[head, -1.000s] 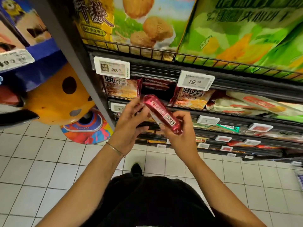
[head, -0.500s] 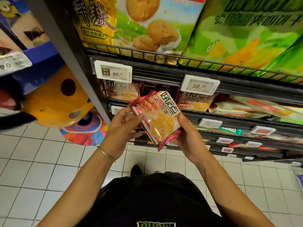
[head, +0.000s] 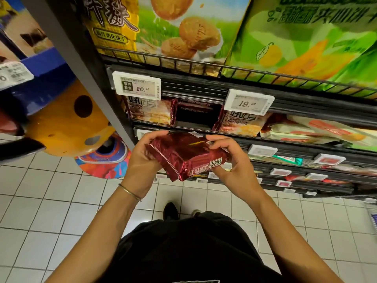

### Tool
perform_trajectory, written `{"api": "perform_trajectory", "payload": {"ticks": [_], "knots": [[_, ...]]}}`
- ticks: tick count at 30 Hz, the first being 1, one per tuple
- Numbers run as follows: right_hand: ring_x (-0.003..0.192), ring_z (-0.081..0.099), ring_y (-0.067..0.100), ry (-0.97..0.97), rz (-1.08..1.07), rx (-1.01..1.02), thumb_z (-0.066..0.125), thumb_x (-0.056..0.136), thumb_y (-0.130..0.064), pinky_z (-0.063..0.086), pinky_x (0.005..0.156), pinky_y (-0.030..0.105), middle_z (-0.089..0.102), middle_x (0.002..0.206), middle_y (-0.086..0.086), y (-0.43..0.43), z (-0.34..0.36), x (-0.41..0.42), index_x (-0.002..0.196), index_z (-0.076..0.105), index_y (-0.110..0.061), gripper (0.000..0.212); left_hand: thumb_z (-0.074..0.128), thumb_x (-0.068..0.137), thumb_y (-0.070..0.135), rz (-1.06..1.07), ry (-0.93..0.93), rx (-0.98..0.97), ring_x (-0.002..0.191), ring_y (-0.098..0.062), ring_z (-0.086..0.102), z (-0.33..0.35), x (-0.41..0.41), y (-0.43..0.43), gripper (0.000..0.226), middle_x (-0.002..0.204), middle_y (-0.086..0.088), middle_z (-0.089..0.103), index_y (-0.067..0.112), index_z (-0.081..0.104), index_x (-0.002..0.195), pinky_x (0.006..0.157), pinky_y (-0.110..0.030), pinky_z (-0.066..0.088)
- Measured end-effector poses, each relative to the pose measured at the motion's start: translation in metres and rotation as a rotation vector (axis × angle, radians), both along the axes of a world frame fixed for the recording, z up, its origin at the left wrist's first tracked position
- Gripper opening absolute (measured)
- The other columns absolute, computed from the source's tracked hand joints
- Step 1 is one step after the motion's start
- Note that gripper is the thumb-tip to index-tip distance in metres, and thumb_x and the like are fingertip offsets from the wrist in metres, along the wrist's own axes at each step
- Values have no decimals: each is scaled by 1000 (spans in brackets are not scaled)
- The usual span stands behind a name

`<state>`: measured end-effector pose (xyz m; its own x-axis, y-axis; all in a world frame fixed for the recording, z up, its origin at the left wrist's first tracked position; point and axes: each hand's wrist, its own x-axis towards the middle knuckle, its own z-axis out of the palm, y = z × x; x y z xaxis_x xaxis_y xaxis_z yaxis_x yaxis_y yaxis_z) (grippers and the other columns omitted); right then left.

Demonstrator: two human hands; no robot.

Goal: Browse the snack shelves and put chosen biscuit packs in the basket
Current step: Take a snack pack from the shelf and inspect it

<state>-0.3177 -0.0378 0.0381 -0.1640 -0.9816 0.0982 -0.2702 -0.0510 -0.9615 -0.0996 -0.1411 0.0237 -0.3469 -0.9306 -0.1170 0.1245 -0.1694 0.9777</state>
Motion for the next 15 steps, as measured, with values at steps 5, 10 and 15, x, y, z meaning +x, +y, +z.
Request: {"api": "perform_trajectory", "payload": {"ticks": [5, 10, 15], "knots": [[129, 59, 20, 14, 10, 25, 74, 84, 5, 53, 86, 17, 59, 140, -6, -1, 7, 3, 118, 57, -34, 54, 60, 73, -21, -24, -21, 2, 121, -37, 64, -3, 3, -2, 59, 126, -26, 64, 4, 60, 126, 87, -42, 61], [131, 51, 24, 236, 100, 6, 63, 75, -9, 52, 94, 30, 54, 136, 1, -4, 17, 5, 129, 60, -17, 55, 55, 77, -7, -20, 52, 102, 124, -40, 62, -2, 2, 2, 53, 132, -29, 60, 3, 58, 129, 93, -59, 57], [133, 45, 22, 288, 143, 82, 62, 72, -6, 53, 101, 46, 47, 134, -1, -9, 25, 6, 133, 60, -17, 62, 53, 87, -21, -26, 92, 131, 122, -40, 63, -5, 3, 0, 47, 130, -28, 62, 4, 59, 126, 90, -48, 62]]}}
